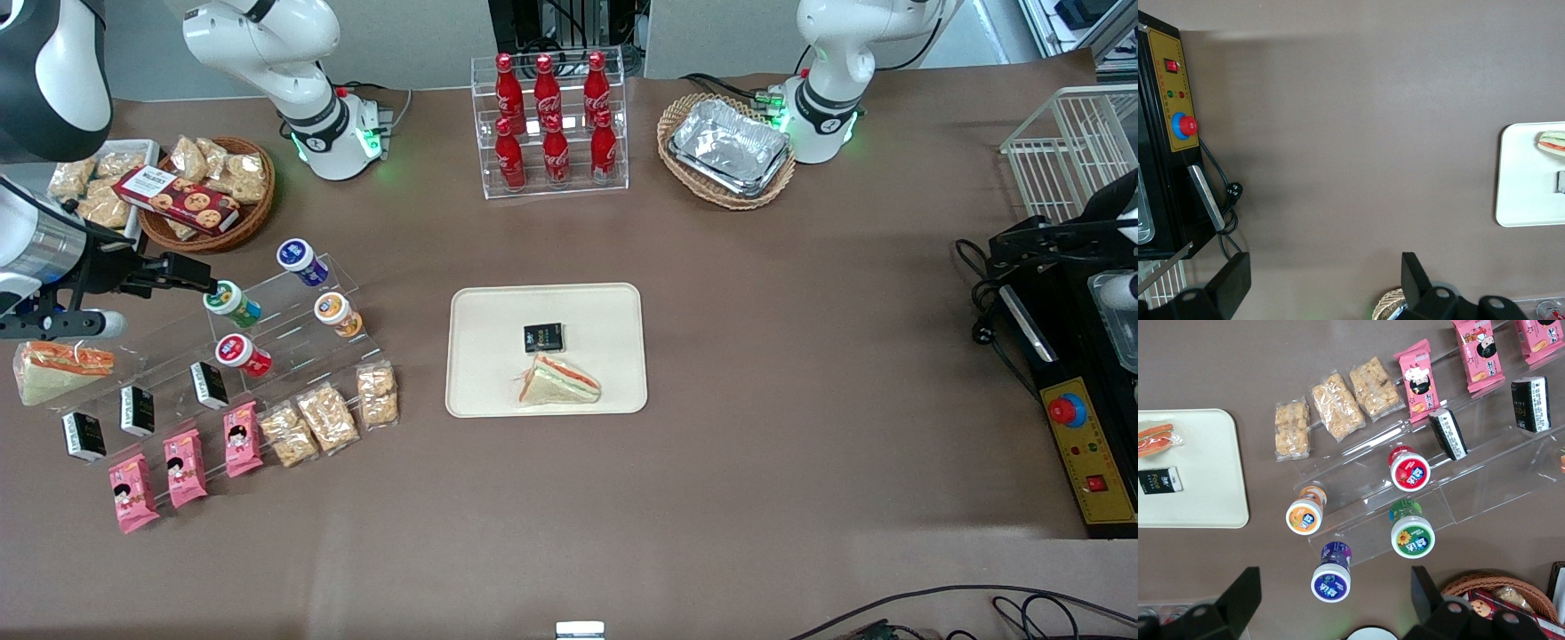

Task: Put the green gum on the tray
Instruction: 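Move the right gripper toward the gum bottle rack, then lower the open right gripper over the green gum bottle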

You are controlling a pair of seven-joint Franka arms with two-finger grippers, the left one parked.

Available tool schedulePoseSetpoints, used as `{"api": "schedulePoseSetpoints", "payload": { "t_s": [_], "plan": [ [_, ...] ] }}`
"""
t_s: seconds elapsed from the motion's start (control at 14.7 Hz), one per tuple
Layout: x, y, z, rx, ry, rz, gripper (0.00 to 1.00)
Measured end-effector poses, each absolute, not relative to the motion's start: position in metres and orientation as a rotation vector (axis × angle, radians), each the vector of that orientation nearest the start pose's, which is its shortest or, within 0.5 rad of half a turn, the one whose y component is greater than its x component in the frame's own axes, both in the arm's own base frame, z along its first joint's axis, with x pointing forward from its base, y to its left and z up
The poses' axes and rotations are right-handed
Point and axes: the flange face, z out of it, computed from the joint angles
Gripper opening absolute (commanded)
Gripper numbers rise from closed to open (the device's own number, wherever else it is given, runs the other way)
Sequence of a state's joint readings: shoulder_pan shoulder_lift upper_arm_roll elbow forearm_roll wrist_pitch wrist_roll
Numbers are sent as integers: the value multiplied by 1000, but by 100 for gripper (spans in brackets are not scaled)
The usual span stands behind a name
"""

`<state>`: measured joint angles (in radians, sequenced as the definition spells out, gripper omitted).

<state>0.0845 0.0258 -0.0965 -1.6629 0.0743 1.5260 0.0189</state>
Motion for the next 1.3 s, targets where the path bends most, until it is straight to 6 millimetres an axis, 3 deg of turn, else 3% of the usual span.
{"api": "schedulePoseSetpoints", "payload": {
  "t_s": [0.89,1.3],
  "plan": [
    [550,6,556,-3058,42,283,100],
    [528,-1,537,-3056,0,301,100]
  ]
}}
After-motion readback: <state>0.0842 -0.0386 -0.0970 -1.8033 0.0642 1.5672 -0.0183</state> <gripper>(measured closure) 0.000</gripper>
